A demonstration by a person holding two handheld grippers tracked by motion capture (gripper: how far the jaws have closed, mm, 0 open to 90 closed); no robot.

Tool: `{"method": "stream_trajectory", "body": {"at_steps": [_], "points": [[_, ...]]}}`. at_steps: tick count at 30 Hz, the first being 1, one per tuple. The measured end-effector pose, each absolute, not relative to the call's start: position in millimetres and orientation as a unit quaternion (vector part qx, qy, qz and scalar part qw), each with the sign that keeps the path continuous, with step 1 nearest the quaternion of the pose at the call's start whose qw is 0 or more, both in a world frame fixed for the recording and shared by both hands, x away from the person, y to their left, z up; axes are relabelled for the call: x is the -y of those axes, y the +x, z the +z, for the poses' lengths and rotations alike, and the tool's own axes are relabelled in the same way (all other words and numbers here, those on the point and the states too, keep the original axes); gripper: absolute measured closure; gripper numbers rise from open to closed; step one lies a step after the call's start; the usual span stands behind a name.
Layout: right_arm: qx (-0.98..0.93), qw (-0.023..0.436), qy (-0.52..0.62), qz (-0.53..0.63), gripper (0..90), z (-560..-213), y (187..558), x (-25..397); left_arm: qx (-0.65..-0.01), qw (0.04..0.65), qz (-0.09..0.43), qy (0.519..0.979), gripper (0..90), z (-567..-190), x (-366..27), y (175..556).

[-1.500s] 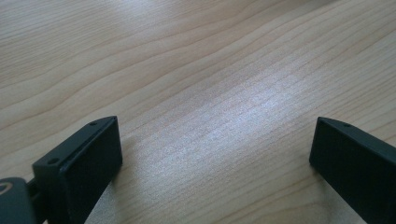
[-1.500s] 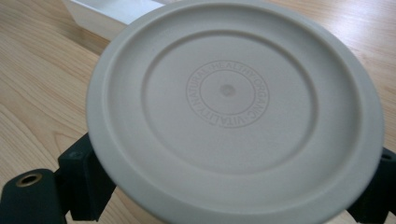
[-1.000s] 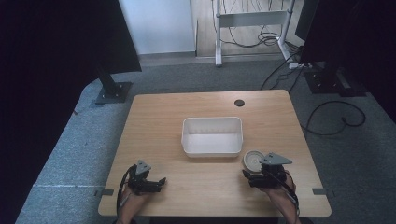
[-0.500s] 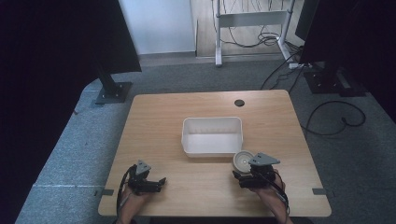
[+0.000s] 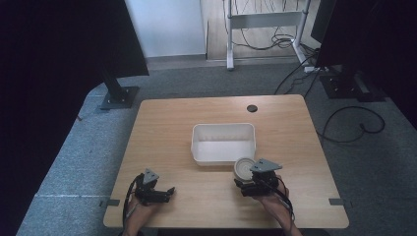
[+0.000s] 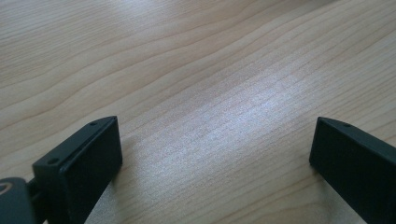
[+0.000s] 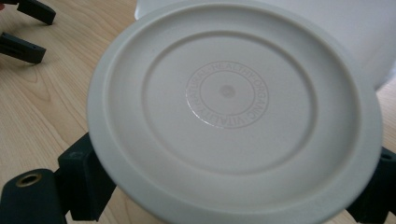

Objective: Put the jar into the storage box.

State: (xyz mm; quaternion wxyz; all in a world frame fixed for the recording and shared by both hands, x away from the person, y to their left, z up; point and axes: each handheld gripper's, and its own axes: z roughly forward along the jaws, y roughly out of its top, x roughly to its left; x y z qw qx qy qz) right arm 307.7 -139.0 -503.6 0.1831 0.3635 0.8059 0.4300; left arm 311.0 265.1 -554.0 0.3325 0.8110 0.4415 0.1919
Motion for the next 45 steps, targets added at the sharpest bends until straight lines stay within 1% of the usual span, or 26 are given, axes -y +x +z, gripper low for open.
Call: {"method": "stream_trajectory", "body": {"at_steps": [17,30,45], "points": [[-0.811,0.164,0.353,0.436,9.6,-491.9,326.8,121.3,-0.441,0.332,0.192,0.811,2.2,-554.0,-265.1,311.0],[-0.817,0.177,0.342,0.430,9.6,-477.6,343.7,108.4,-0.442,0.333,0.192,0.811,2.2,-554.0,-265.1,311.0],[-0.819,0.193,0.343,0.416,9.6,-476.7,362.2,97.5,-0.441,0.332,0.192,0.811,2.2,-554.0,-265.1,311.1]]}}
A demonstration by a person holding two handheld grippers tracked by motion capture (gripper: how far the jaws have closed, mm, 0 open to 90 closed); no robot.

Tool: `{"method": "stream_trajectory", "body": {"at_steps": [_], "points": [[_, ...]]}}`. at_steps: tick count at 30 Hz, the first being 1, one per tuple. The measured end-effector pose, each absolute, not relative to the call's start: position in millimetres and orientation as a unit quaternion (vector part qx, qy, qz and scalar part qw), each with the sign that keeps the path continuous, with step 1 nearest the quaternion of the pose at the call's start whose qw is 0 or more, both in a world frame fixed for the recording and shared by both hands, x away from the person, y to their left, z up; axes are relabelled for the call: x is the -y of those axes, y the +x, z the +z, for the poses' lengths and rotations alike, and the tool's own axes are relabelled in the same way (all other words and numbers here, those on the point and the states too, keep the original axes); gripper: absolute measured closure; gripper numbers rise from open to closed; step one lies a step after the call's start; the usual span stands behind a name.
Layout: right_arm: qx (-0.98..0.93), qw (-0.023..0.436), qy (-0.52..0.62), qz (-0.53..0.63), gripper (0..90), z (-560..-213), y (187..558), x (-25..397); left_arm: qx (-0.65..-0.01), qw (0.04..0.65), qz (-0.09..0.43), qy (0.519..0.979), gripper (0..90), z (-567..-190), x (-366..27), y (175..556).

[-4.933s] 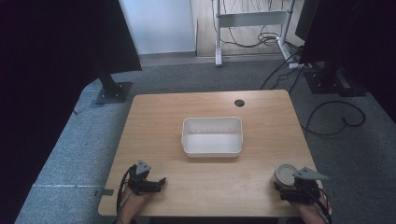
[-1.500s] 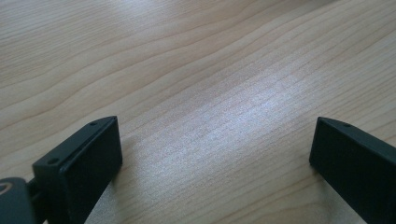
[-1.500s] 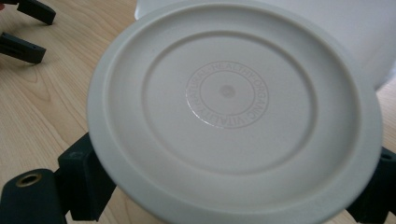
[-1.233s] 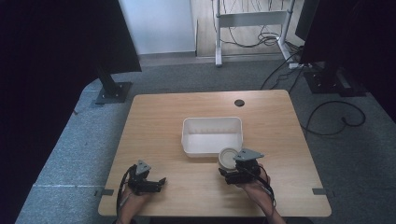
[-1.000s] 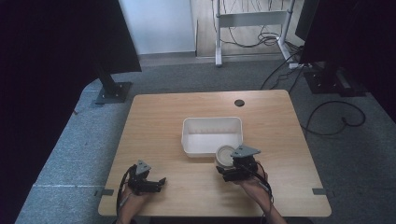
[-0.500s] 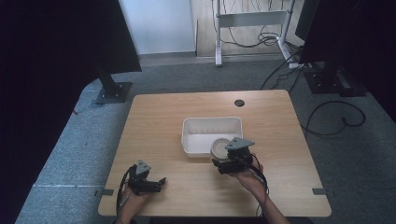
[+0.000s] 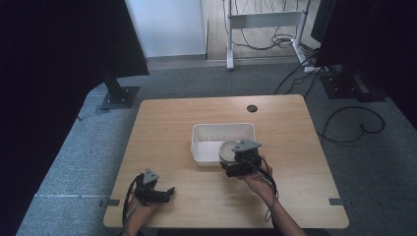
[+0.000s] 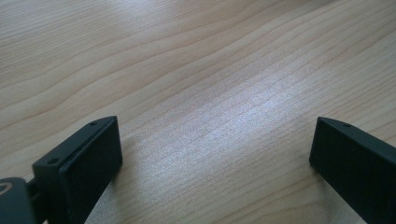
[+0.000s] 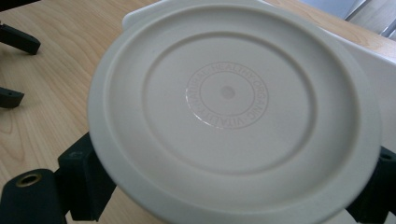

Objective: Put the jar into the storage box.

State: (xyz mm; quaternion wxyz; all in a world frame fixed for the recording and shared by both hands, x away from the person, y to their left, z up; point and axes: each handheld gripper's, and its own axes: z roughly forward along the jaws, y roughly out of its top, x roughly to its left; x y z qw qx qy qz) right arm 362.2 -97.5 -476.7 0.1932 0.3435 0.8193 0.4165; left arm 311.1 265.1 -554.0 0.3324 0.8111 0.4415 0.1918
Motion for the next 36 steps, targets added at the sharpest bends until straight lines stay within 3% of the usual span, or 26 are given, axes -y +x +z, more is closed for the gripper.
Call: {"method": "stream_trajectory", "body": {"at_steps": [36], "points": [[-0.812,0.197,0.352,0.421,9.6,-486.6,402.7,65.6,-0.442,0.333,0.192,0.811,2.2,-554.0,-265.1,311.0]]}}
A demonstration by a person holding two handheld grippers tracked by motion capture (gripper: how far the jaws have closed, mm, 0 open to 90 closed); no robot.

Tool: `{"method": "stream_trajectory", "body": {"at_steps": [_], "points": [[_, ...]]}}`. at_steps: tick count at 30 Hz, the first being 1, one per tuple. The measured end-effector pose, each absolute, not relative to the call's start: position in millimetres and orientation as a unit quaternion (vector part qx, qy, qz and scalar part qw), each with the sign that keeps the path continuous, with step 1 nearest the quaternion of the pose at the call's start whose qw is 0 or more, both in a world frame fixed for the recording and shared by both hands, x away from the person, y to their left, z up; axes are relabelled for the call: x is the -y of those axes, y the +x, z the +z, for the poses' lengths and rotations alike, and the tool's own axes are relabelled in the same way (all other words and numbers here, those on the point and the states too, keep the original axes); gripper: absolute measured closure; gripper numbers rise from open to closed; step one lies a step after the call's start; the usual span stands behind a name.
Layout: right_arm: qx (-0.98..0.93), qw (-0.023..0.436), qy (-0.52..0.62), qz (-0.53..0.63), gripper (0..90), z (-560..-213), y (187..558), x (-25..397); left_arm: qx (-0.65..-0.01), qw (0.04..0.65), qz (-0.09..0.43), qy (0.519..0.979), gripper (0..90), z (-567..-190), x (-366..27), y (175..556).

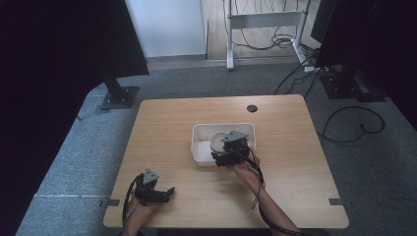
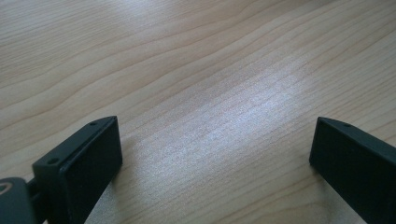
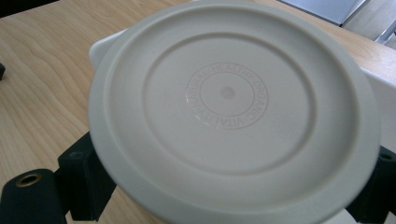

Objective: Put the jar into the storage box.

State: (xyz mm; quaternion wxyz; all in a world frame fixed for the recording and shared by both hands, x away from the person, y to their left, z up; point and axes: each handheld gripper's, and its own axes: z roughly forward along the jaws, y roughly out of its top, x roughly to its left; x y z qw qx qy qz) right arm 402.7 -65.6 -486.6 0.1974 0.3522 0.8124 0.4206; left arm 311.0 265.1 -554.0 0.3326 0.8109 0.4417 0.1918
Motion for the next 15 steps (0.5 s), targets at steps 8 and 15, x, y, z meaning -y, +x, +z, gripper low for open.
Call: {"method": "stream_trajectory", "body": {"at_steps": [8,15], "points": [[-0.811,0.197,0.357,0.420,9.6,-493.4,411.1,52.8,-0.442,0.333,0.192,0.811,2.2,-554.0,-265.1,311.1],[-0.816,0.200,0.357,0.408,9.6,-502.8,415.9,40.2,-0.442,0.333,0.192,0.811,2.2,-554.0,-265.1,311.0]]}}
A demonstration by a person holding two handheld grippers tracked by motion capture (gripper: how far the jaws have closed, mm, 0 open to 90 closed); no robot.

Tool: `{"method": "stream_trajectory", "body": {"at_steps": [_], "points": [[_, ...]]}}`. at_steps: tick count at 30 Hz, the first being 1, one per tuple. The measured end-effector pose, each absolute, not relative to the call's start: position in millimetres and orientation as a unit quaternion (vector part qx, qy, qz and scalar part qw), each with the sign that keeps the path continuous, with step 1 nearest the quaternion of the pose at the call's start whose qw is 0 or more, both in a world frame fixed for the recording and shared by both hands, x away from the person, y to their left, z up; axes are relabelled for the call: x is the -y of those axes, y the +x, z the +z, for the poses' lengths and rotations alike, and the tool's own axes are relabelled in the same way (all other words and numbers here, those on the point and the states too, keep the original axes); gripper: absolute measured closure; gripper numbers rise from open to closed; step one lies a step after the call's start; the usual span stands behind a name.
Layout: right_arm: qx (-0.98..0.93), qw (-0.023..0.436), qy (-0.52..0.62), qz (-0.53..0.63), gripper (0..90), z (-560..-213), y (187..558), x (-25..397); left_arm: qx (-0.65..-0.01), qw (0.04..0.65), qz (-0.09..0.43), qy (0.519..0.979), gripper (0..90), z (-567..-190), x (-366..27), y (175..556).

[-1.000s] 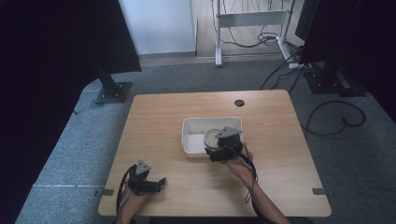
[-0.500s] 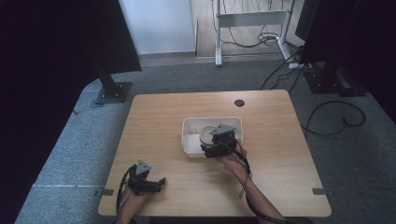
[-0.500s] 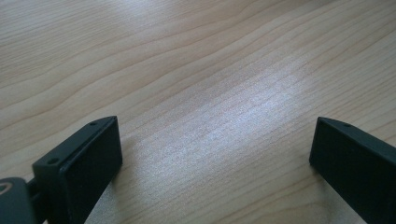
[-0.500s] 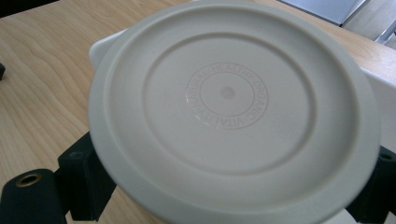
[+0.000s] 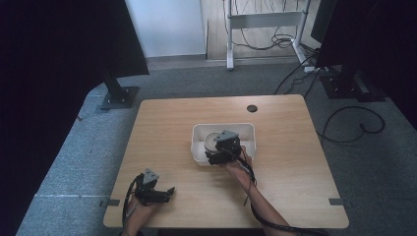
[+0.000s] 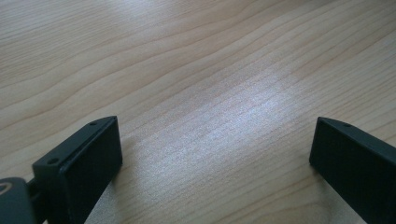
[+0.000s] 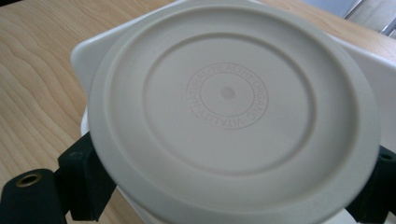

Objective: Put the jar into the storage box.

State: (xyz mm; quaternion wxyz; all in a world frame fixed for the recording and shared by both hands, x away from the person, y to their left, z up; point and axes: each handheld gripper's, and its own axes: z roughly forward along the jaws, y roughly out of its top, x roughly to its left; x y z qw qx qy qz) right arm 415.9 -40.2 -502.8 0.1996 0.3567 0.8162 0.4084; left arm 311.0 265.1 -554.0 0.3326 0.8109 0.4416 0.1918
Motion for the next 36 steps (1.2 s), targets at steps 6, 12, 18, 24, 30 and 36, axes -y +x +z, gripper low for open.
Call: {"method": "stream_trajectory", "body": {"at_steps": [6,12,18,24,30,36], "points": [[-0.817,0.199,0.364,0.400,9.6,-509.8,419.7,32.8,-0.442,0.332,0.192,0.811,2.2,-554.0,-265.1,311.1],[-0.819,0.199,0.370,0.390,9.6,-516.3,423.4,25.3,-0.442,0.332,0.192,0.811,2.2,-554.0,-265.2,311.0],[-0.824,0.200,0.372,0.378,9.6,-522.6,424.5,18.5,-0.441,0.332,0.192,0.811,2.2,-554.0,-265.2,311.0],[-0.818,0.183,0.387,0.384,9.5,-523.4,427.6,20.9,-0.441,0.332,0.192,0.811,2.1,-554.0,-265.1,311.0],[-0.821,0.176,0.385,0.384,9.4,-522.9,429.0,22.1,-0.442,0.332,0.192,0.811,2.2,-554.0,-265.1,311.0],[-0.826,0.169,0.370,0.389,2.6,-520.4,429.2,23.8,-0.441,0.332,0.192,0.811,2.1,-554.0,-265.1,311.0]]}}
